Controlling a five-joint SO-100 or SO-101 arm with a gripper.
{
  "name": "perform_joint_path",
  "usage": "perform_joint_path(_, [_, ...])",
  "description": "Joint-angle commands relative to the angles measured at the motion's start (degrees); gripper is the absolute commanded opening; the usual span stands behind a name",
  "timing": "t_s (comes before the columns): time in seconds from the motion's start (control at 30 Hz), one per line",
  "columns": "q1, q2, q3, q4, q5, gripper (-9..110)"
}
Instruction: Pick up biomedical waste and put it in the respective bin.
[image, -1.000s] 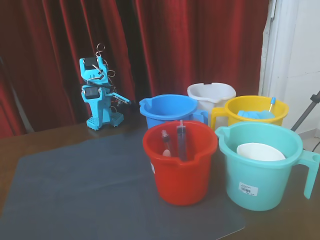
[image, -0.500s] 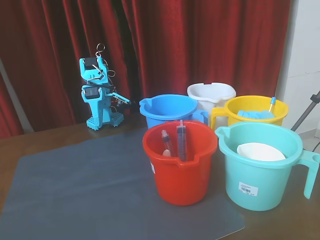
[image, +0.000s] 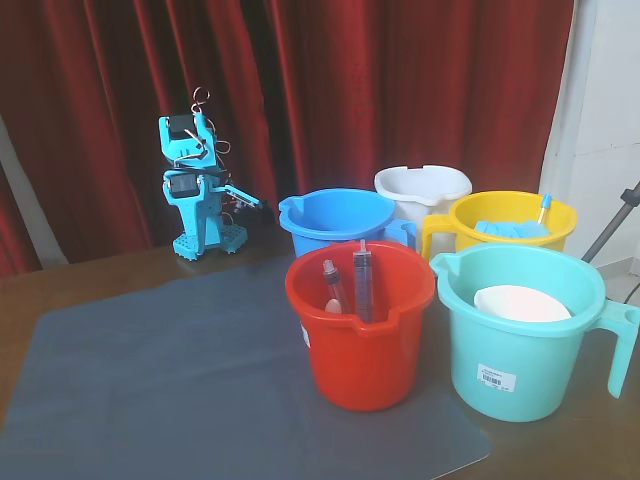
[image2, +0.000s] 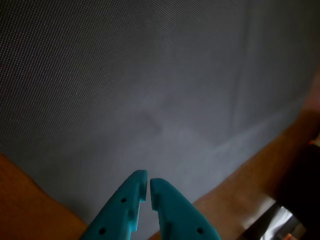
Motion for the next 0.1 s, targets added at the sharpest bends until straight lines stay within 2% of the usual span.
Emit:
perform_joint_path(0.0, [0.18,0.09,-0.35,0.26,-0.35,0])
perform_joint_path(0.07, [0.18,0.09,-0.35,0.26,-0.35,0])
